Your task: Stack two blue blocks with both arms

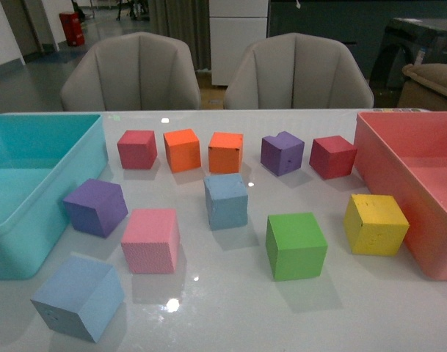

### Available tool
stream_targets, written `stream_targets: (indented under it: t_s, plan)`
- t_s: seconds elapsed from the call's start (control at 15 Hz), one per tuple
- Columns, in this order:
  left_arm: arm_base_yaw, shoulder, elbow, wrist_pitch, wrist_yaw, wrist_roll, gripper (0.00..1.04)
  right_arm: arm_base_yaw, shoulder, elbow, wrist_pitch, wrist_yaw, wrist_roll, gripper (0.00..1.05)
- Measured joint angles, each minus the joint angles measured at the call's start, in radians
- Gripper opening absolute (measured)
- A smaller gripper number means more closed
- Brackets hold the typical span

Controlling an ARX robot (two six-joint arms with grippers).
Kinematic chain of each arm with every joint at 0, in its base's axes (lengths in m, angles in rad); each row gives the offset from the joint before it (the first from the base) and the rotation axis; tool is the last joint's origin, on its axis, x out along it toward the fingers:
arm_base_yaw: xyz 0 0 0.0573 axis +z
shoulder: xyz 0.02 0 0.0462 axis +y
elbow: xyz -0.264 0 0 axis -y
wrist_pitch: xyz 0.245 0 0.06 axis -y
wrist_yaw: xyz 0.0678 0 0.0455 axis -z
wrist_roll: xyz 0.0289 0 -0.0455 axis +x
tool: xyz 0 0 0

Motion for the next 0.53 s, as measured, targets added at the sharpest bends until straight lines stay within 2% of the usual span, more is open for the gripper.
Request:
stream_targets:
  t_s: [0.27, 0.4, 0.53]
  plan:
    - [0.0, 0.0, 0.0, 0.0, 0.0, 0.0, 0.98, 0.0, 0.0, 0.0, 0.0, 0.0, 0.0, 0.98]
    - [-0.051, 0.098, 0.071, -0.183, -0.097, -0.039, 0.98, 0.0, 0.0, 0.0, 0.0, 0.0, 0.0, 0.98]
    - [-0.089, 0.127, 0.104, -0.176, -0.113, -0.054, 0.98, 0.0, 0.0, 0.0, 0.0, 0.0, 0.0, 0.98]
